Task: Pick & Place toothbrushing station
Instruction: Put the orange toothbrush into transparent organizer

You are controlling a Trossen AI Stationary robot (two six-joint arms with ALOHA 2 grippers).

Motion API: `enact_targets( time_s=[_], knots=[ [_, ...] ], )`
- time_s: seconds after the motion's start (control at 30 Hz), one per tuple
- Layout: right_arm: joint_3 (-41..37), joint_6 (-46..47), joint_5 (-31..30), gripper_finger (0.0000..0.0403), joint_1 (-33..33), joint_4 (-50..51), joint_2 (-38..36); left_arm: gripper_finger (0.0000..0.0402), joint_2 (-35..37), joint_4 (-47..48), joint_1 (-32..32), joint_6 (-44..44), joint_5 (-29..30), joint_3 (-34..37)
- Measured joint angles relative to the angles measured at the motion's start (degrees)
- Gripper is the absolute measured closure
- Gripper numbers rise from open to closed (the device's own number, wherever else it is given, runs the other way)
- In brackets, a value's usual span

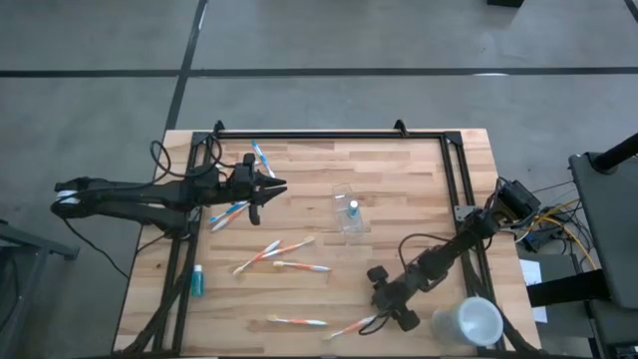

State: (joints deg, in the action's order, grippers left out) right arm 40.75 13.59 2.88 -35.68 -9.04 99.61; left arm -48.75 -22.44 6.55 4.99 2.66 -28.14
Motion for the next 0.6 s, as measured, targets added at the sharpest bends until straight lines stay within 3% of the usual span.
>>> enact_targets(
  time_s=[0.33,0.5,0.6],
  knots=[
    [0.0,-1.2,-22.2,0.0213,0.2,0.3,-0.1,0.0321,0.0,0.0,0.0,0.0,0.0,0.0],
    [0.1,-2.7,-23.8,0.0214,0.2,0.3,-0.1,0.0321,0.0,0.0,0.0,0.0,0.0,0.0],
    [0.1,-4.3,-21.2,0.0220,0.0,0.3,-0.3,0.0321,0.0,0.0,0.0,0.0,0.0,0.0]
  ],
)
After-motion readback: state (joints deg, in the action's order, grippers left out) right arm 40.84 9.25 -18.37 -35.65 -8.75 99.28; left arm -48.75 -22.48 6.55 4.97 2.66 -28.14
